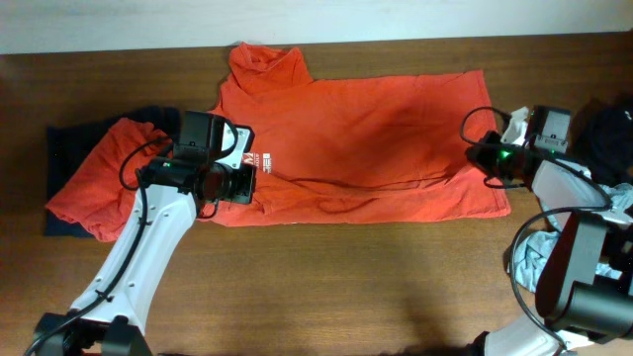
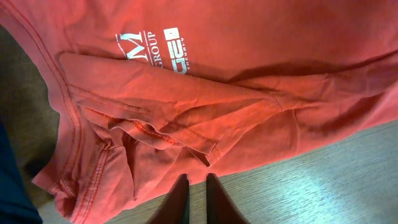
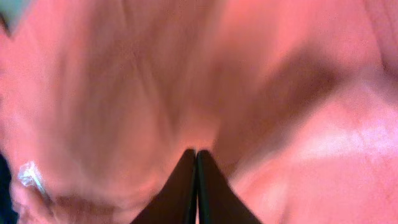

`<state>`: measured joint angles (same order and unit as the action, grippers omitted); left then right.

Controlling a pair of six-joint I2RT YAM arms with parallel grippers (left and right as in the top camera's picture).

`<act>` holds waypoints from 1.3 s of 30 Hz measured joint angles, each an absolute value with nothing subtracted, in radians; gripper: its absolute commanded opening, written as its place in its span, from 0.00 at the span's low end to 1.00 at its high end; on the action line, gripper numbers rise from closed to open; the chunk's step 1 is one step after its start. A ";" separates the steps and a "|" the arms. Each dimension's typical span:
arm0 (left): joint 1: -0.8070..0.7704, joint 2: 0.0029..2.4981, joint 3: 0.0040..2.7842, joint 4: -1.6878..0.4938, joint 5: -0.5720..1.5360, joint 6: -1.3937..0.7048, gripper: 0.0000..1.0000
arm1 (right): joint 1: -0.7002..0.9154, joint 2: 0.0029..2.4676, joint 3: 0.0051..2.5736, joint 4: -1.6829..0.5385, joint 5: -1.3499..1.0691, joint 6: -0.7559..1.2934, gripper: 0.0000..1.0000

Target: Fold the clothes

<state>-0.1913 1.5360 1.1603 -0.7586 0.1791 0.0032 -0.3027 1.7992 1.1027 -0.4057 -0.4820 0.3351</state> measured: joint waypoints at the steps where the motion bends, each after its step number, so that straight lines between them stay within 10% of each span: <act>1: -0.191 1.536 1.160 -0.759 0.179 0.006 0.21 | -0.294 1.793 1.119 -0.480 -0.486 0.316 0.04; 10: -0.191 1.536 1.161 -0.759 0.172 0.012 0.26 | -0.022 1.744 1.166 -0.808 -0.382 0.156 0.04; 39: -0.191 1.536 1.161 -0.763 0.164 0.012 0.27 | 0.221 1.869 1.167 -0.385 -0.190 0.021 0.05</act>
